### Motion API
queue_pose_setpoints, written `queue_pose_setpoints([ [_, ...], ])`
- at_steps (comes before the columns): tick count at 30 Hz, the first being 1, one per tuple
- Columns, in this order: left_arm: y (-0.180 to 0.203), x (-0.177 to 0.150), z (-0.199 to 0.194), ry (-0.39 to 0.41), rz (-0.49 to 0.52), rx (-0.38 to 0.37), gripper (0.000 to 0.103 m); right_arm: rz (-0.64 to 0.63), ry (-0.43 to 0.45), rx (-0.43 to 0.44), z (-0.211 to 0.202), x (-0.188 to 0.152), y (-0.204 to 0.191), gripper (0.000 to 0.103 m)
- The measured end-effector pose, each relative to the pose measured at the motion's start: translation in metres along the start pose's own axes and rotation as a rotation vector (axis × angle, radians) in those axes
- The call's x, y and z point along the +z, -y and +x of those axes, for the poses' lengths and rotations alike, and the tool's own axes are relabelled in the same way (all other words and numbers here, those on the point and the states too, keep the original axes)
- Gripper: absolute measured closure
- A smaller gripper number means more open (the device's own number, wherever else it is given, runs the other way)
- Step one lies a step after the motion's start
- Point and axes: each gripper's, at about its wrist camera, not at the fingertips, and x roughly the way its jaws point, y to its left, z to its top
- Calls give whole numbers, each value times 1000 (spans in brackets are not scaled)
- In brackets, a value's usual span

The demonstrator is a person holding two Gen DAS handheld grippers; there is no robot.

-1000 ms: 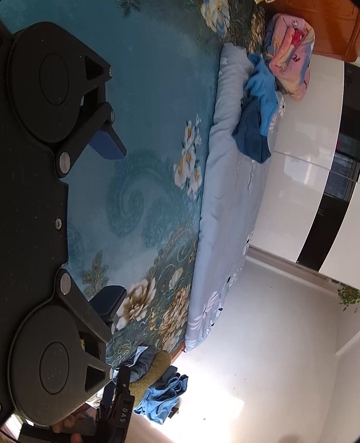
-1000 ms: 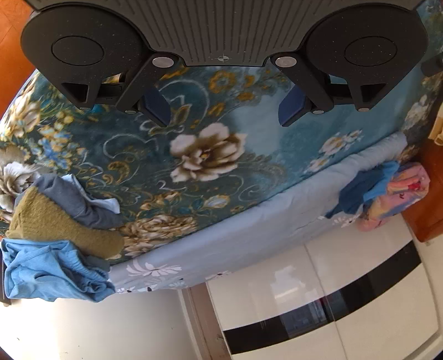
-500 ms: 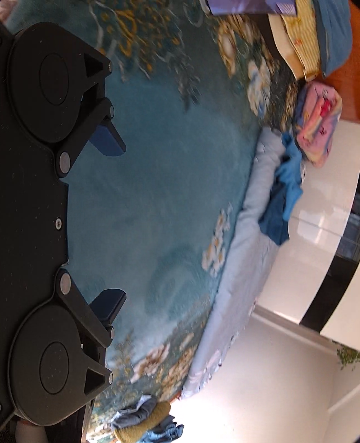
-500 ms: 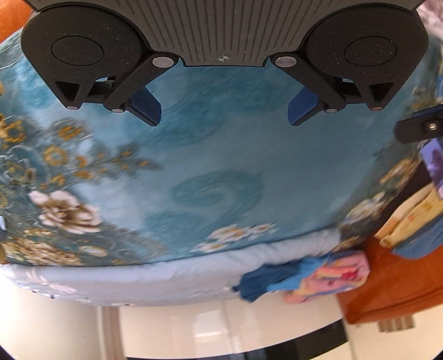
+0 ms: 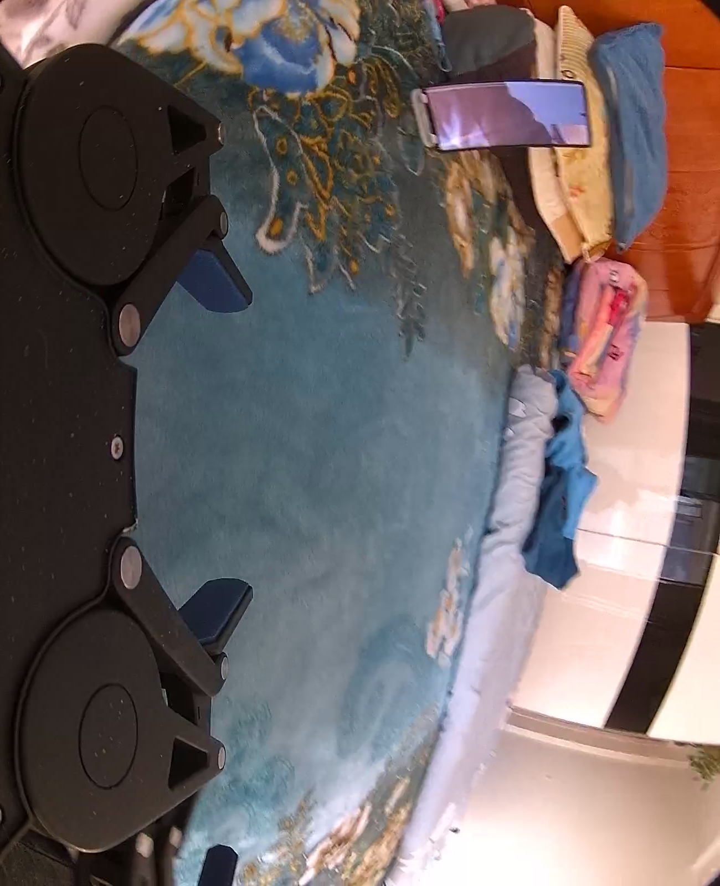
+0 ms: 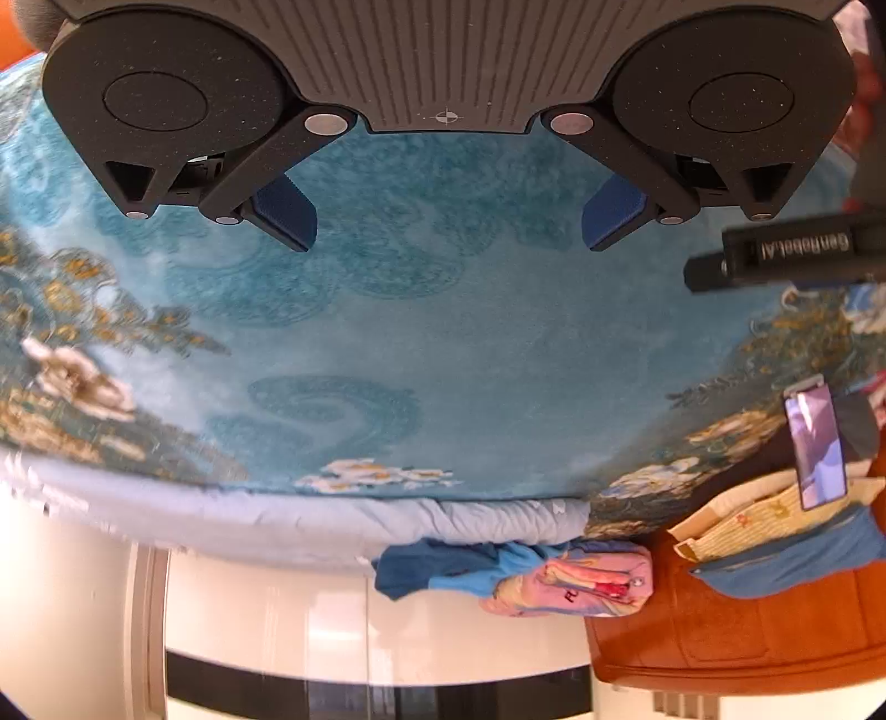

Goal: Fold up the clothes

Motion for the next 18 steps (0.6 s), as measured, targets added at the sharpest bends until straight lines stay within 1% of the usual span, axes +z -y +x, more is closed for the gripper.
queue_pose_setpoints([
  [3, 14, -1, -2, 20, 78, 22, 1, -17, -11, -2, 0, -6, 2, 0],
  [5, 24, -3, -4, 26, 134, 46, 1, 1, -22, 2, -1, -8, 6, 0],
  [8, 33, -8, -7, 39, 178, 42, 1, 29, -23, 2, -3, -8, 12, 0],
  [11, 37, -13, -9, 35, 170, 24, 1, 40, -26, 4, -3, -10, 15, 0],
  [14, 41, -16, -6, 13, 173, 41, 1, 40, -29, 6, -2, -11, 16, 0],
  [18, 42, -18, -5, 0, 161, 42, 1, 46, -32, 7, -1, -12, 18, 0],
])
